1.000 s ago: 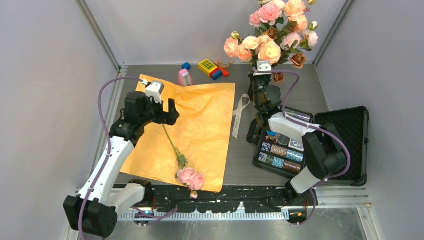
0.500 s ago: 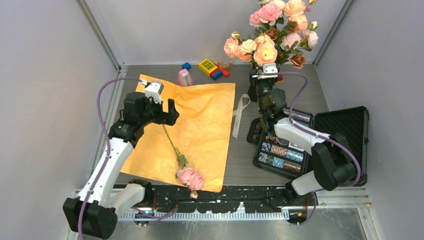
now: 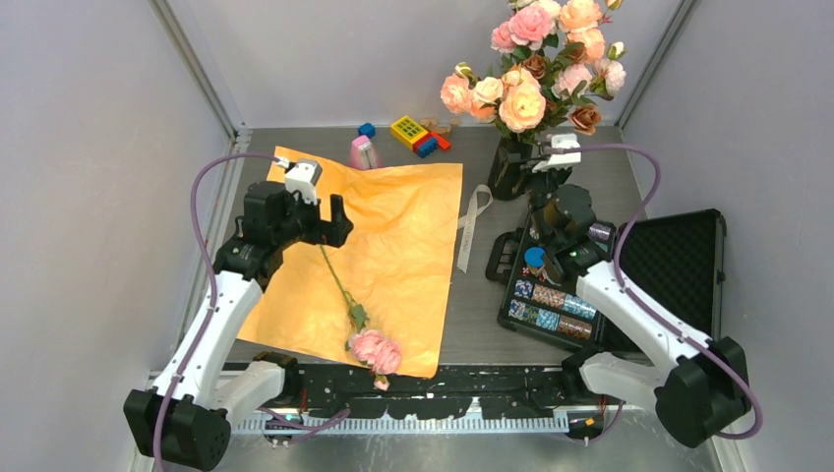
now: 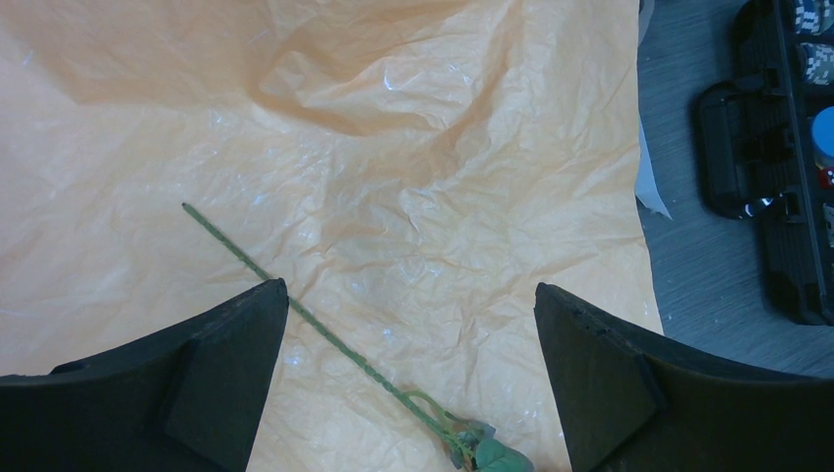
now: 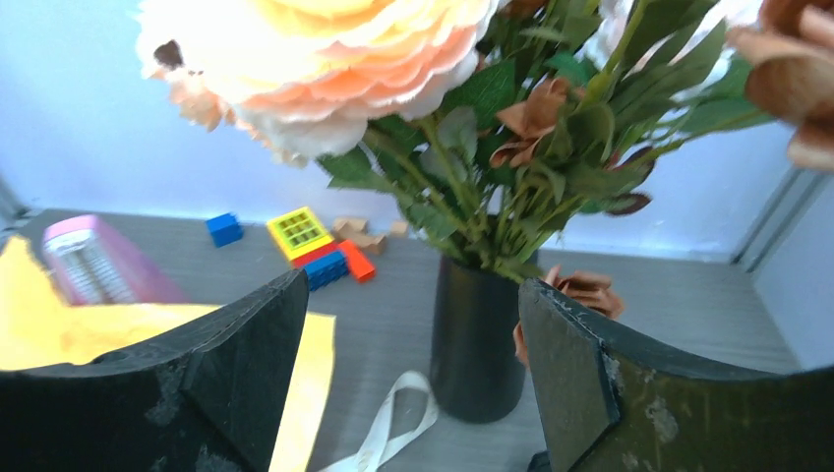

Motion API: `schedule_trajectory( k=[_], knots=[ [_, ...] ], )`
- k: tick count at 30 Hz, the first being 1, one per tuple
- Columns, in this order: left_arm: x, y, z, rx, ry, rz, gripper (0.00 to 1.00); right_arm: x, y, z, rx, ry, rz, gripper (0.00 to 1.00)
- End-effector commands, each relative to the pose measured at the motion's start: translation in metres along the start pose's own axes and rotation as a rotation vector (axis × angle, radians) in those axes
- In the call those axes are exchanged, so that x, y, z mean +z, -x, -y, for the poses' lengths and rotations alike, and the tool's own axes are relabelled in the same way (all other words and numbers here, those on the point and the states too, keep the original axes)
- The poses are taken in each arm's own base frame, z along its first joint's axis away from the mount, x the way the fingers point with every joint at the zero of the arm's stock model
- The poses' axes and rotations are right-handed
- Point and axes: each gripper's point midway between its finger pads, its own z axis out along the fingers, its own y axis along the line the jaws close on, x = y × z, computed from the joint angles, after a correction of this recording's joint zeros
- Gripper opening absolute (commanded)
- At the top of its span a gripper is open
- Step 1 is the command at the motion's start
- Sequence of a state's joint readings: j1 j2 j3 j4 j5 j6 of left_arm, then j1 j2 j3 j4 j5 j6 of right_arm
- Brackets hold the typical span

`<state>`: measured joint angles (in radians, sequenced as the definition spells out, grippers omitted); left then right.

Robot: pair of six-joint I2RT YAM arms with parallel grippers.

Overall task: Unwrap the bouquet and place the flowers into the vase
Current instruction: Insert the fake flower into the vase, then pick up the fake flower from the wrapping paper.

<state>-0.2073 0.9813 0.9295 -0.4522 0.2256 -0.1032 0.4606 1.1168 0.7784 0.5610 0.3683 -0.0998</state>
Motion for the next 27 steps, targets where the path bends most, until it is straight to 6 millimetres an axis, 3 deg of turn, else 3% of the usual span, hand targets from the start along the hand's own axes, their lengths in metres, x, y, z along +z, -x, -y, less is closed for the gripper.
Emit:
schedule_trajectory(
  k=[1,4,7,12,16,20,23,24,25,26,27],
  knots=[
    [-0.001,0.009,0.005,-0.011,-0.025,0.046,1.0,-0.02,-0.005,-0.023,0.203,0.105,-0.127,0.83],
    [0.001,0.006,0.005,-0.03,-0.026,0.033,1.0,-0.032,-0.014,-0.033,0.376,0.116,-0.187,0.79],
    [0.001,0.006,0.006,-0.039,-0.027,0.029,1.0,-0.05,-0.034,-0.05,0.481,0.161,-0.312,0.77],
    [0.0,0.006,0.003,-0.037,-0.012,0.032,1.0,-0.083,-0.064,-0.083,0.534,0.236,-0.507,0.75],
    [0.001,0.0,-0.009,-0.042,0.054,0.002,1.0,-0.116,-0.084,-0.126,0.504,0.338,-0.657,0.76],
    [0.002,-0.007,-0.028,-0.065,0.164,-0.041,1.0,-0.15,-0.097,-0.182,0.504,0.493,-0.801,0.77],
    [0.002,-0.009,-0.037,-0.088,0.194,-0.052,1.0,-0.162,-0.104,-0.218,0.48,0.575,-0.852,0.77],
    [0.001,-0.009,-0.04,-0.099,0.201,-0.056,1.0,-0.171,-0.117,-0.234,0.45,0.6,-0.893,0.77],
    [0.001,-0.008,-0.044,-0.118,0.209,-0.057,1.0,-0.169,-0.113,-0.244,0.446,0.619,-0.889,0.77],
    [0.0,-0.006,-0.048,-0.138,0.214,-0.052,1.0,-0.178,-0.127,-0.26,0.424,0.65,-0.936,0.77],
    [-0.001,-0.005,-0.052,-0.156,0.219,-0.045,1.0,-0.177,-0.121,-0.272,0.431,0.679,-0.936,0.76]
  ],
)
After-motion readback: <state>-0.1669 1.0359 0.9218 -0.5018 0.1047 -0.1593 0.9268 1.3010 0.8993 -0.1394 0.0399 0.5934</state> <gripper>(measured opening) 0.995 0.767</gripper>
